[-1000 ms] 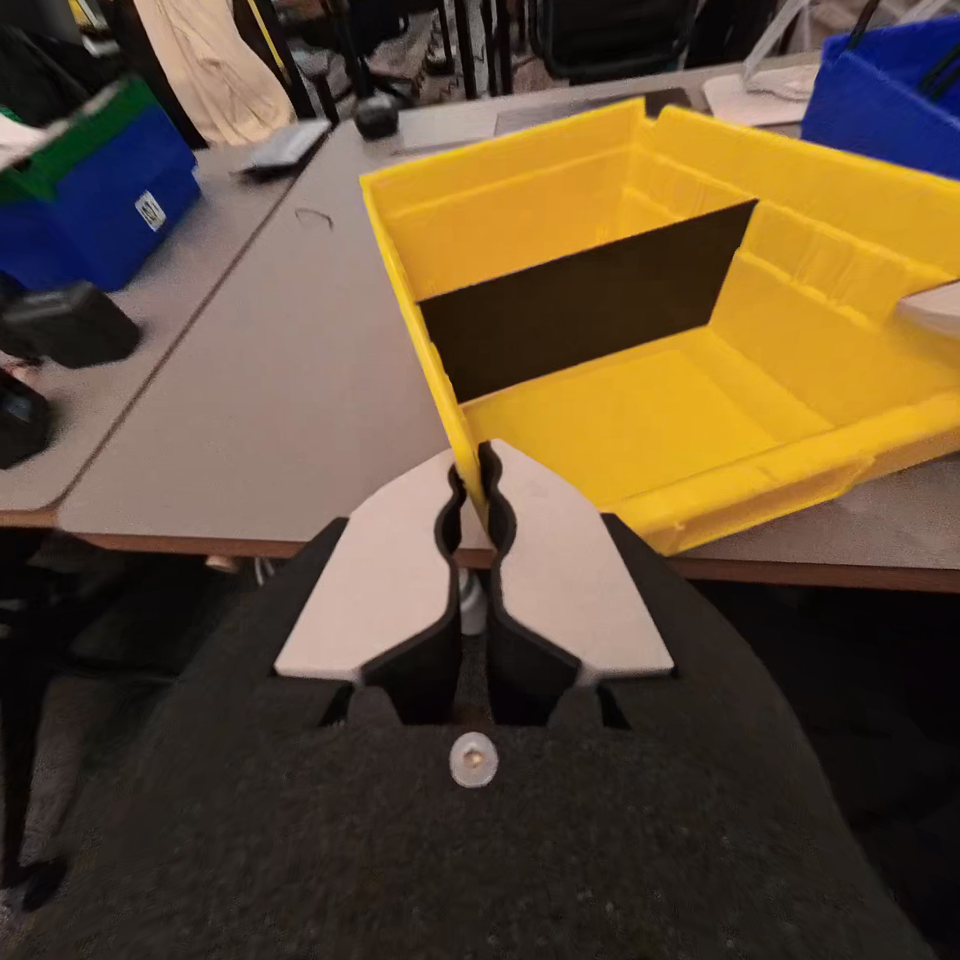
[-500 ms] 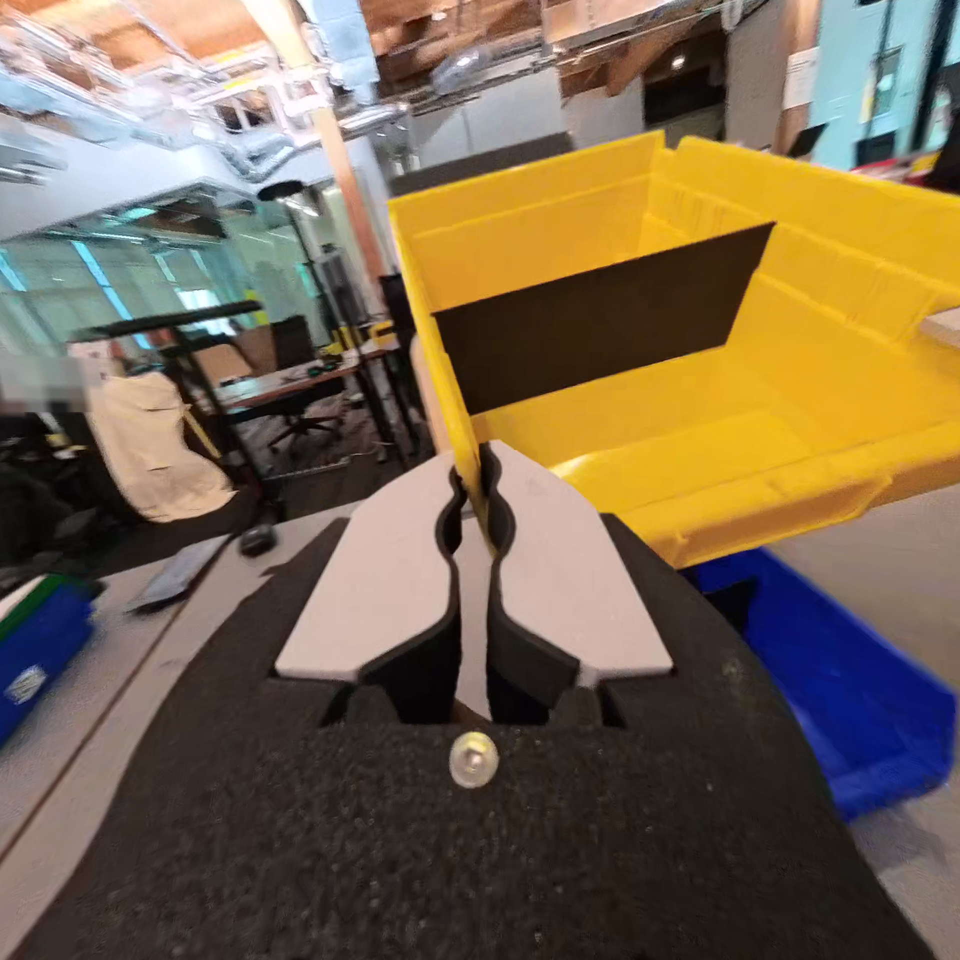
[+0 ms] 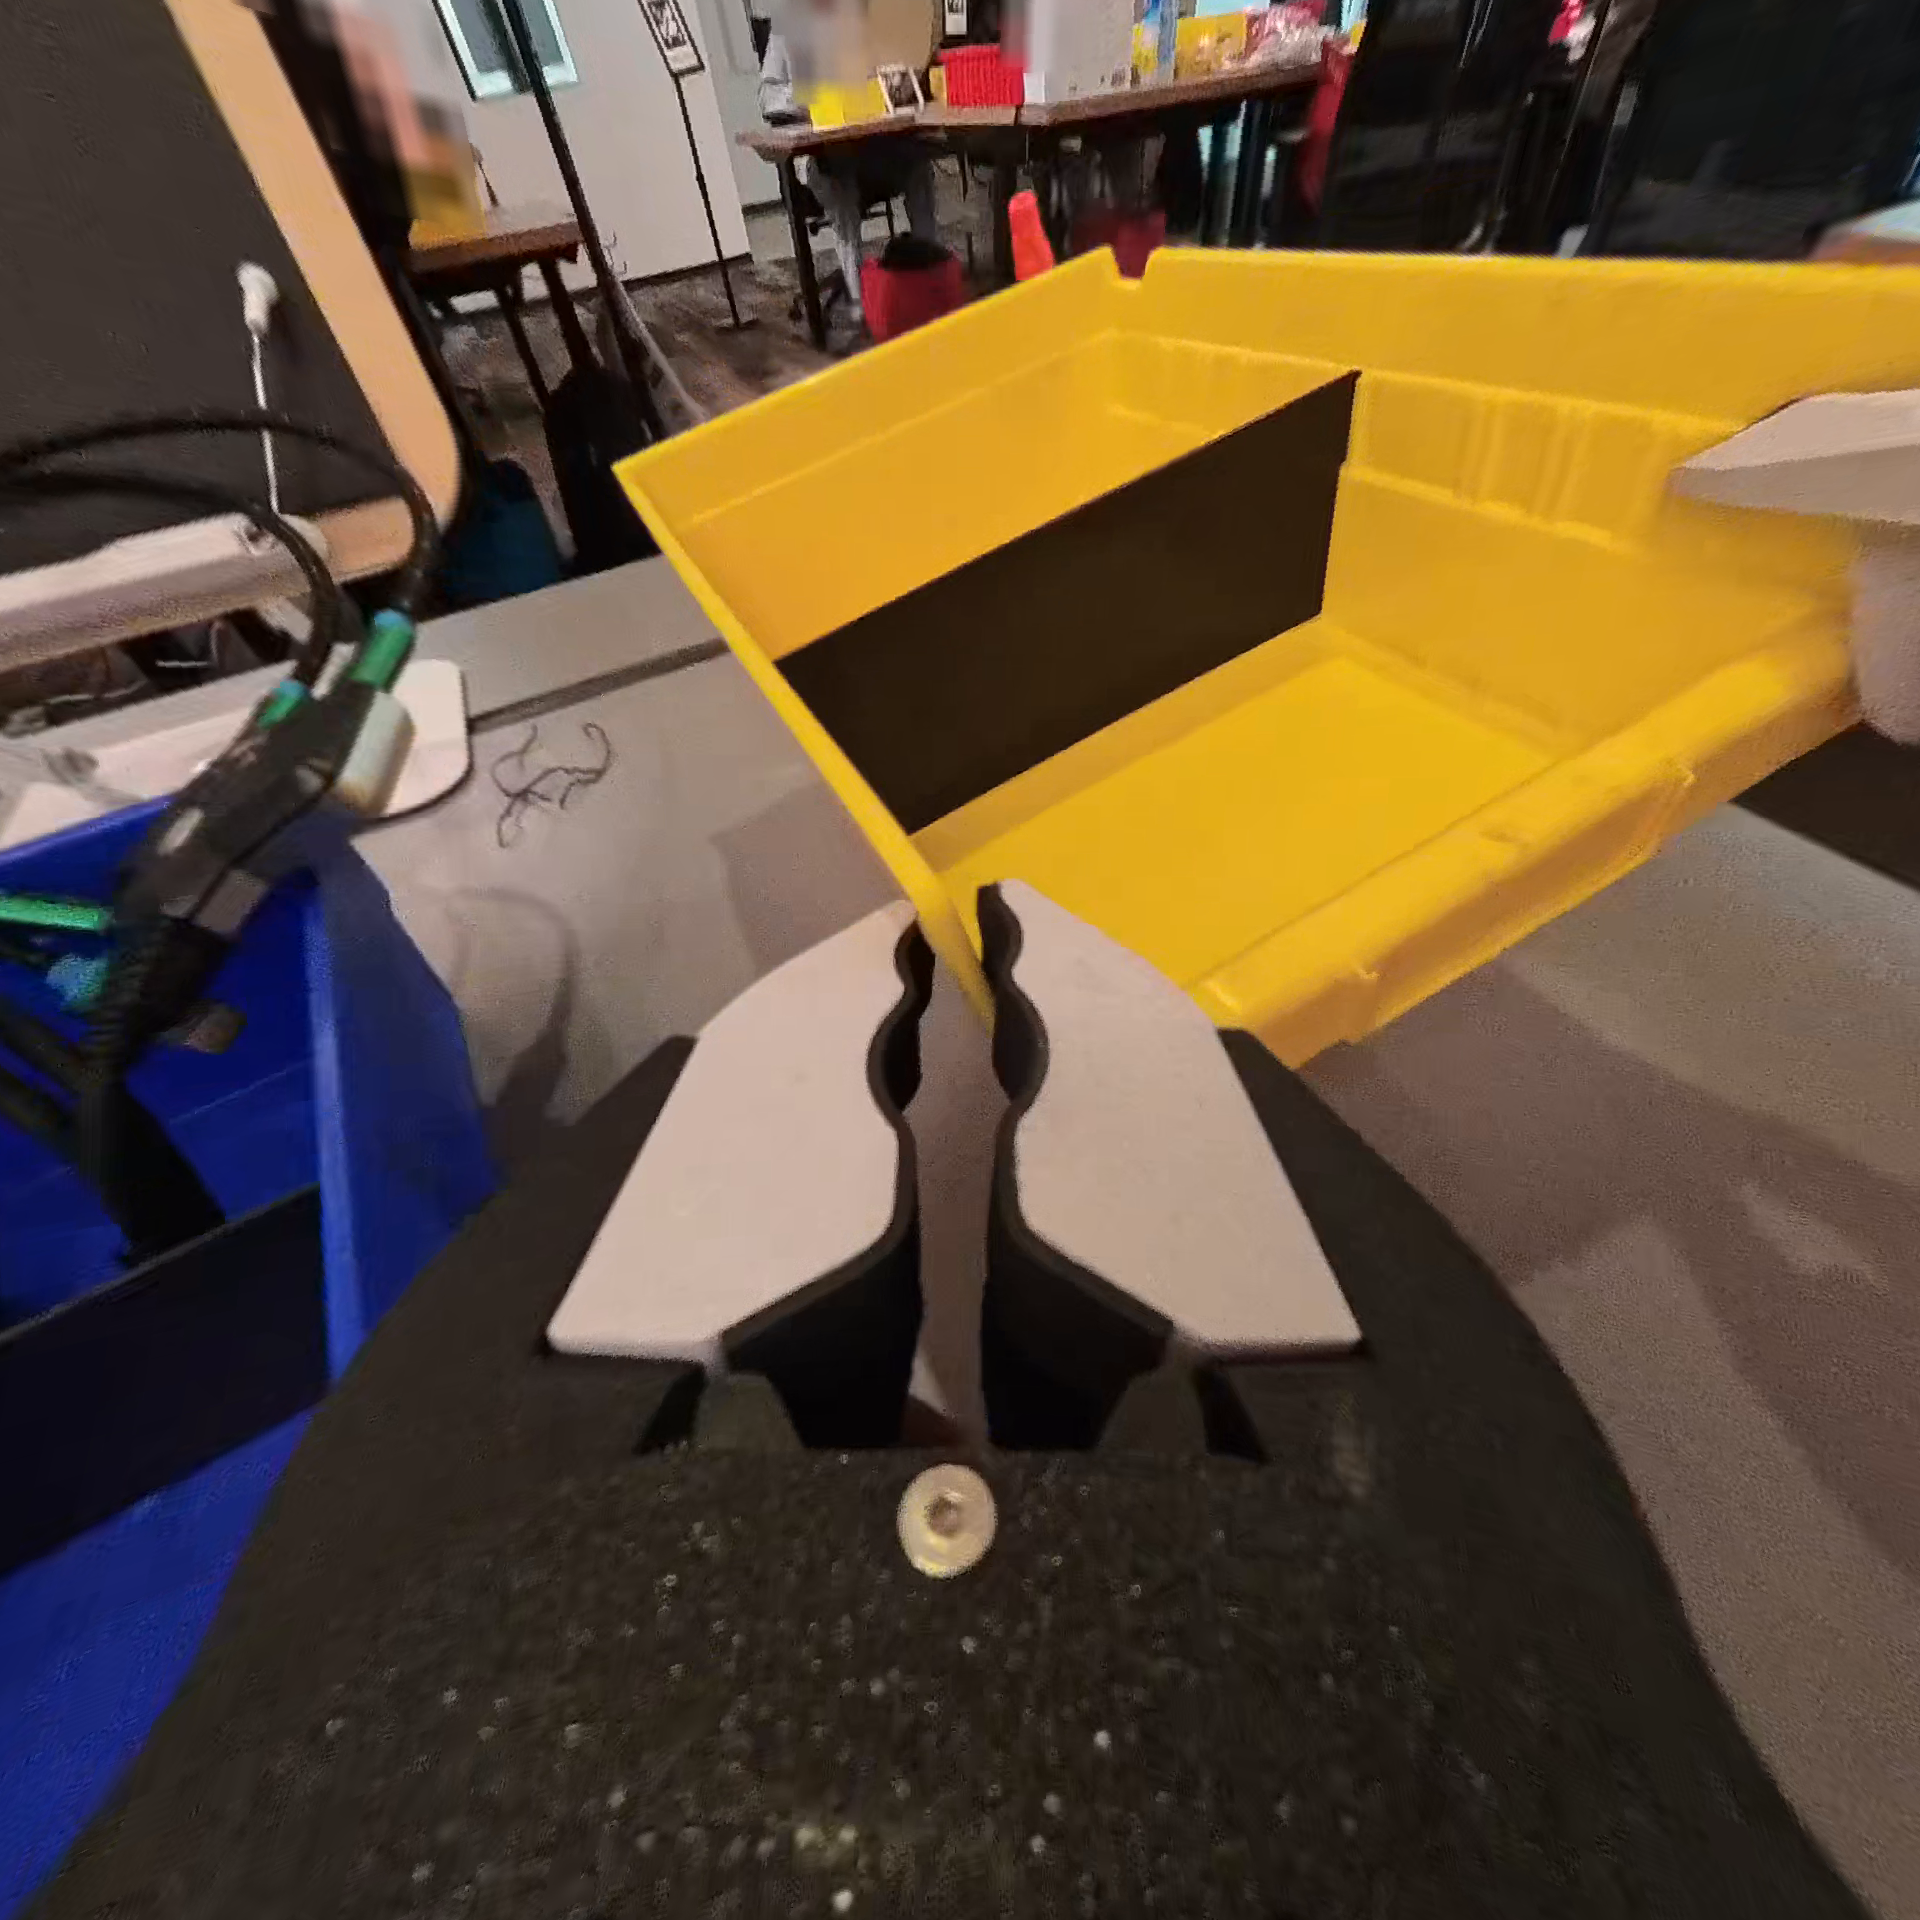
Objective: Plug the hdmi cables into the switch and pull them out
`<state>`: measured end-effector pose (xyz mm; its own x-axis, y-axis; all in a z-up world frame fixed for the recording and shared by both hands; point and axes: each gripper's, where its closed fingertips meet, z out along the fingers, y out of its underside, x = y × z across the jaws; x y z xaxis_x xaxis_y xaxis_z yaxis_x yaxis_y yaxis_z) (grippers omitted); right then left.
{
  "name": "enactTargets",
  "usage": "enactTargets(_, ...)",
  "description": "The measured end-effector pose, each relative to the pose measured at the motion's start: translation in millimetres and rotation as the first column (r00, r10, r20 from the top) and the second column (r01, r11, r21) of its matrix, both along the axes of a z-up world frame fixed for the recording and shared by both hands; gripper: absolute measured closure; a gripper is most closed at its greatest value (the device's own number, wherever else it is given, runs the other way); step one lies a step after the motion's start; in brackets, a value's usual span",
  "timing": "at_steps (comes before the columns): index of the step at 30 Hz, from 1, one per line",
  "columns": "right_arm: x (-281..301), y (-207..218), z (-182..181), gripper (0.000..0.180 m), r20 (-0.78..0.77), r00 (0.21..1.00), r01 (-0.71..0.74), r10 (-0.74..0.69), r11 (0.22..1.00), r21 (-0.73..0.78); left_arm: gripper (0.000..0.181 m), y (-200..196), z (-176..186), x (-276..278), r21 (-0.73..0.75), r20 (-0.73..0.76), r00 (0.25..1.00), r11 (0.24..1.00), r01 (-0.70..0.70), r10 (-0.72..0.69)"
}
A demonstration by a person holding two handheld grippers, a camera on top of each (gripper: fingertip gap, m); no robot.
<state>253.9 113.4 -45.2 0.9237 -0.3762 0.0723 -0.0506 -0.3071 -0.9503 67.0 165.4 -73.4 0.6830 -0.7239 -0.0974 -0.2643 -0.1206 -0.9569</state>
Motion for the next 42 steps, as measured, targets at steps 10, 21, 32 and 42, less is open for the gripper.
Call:
enactTargets(10, 7, 2, -85, 0.173, -0.164, 0.985, 0.024, -0.046, 0.991, -0.131, 0.147, -43, -44, -3, -0.189, -0.120, 0.973, 0.967, 0.172, -0.196)
enactTargets(21, -292, 1, -23, 0.131, -0.275, 0.827, -0.455, 0.490, 0.871, 0.185, 0.136, 42, 9, -307, -0.155, -0.039, 0.971, 0.958, -0.241, 0.237)
enactTargets(32, -321, 52, -70, 0.176, -0.087, 0.981, -0.177, 0.175, 0.984, -0.009, 0.174, 53, -52, -319, -0.239, -0.122, 0.974, 0.947, -0.216, 0.191)
enactTargets(42, -475, 108, -19, 0.174, 0.125, 0.941, -0.328, 0.314, 0.937, 0.117, 0.176, 113, -11, -480, -0.063, -0.086, 0.922, 0.921, -0.384, 0.378)
